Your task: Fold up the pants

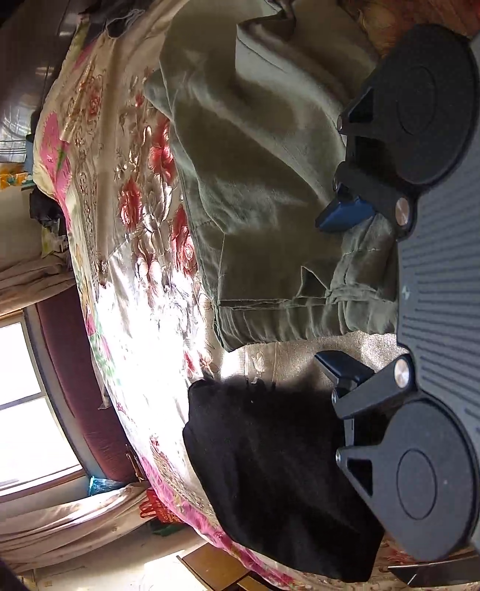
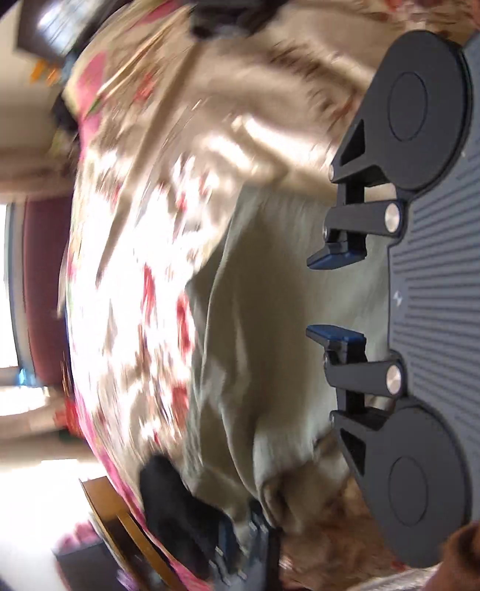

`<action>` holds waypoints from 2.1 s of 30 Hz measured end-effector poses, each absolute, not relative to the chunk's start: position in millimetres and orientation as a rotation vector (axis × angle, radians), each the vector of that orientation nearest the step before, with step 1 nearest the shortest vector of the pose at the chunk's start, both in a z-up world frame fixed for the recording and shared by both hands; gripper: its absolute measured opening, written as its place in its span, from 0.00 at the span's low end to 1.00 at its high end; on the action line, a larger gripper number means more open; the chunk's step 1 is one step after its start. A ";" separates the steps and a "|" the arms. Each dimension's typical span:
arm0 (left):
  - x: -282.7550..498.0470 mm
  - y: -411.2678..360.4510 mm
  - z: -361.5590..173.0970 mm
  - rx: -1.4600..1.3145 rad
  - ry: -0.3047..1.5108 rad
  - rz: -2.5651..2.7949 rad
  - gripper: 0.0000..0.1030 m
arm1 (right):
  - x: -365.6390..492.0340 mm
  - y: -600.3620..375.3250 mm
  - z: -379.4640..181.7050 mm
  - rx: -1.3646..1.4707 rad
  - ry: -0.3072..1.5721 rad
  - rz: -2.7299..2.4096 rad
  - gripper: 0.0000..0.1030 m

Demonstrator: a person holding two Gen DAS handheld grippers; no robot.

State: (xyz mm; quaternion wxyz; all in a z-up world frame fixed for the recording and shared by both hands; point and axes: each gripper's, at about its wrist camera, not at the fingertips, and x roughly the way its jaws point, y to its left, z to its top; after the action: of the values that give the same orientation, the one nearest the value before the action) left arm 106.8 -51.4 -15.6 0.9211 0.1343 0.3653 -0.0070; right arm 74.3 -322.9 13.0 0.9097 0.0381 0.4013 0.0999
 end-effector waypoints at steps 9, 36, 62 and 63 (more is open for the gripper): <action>117.5 -65.5 -10.7 0.405 0.789 -0.035 0.82 | 90.4 -387.1 -26.8 0.690 0.940 0.348 0.41; 95.7 -109.6 14.0 0.567 0.731 -0.137 0.83 | 77.5 -357.3 53.1 0.067 0.801 0.356 0.17; 113.6 -117.8 -9.0 0.405 0.747 -0.202 0.83 | 50.3 -242.7 -4.4 0.188 0.805 0.617 0.18; 113.5 -117.7 -8.4 0.404 0.746 -0.202 0.83 | 46.4 -245.0 -0.2 0.189 0.789 0.621 0.17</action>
State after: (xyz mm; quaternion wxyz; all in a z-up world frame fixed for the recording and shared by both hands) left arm 113.5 -117.7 -8.4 0.9063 0.1958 0.3615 -0.0979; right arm 46.4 -245.0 -0.2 0.8725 0.0903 0.3774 0.2970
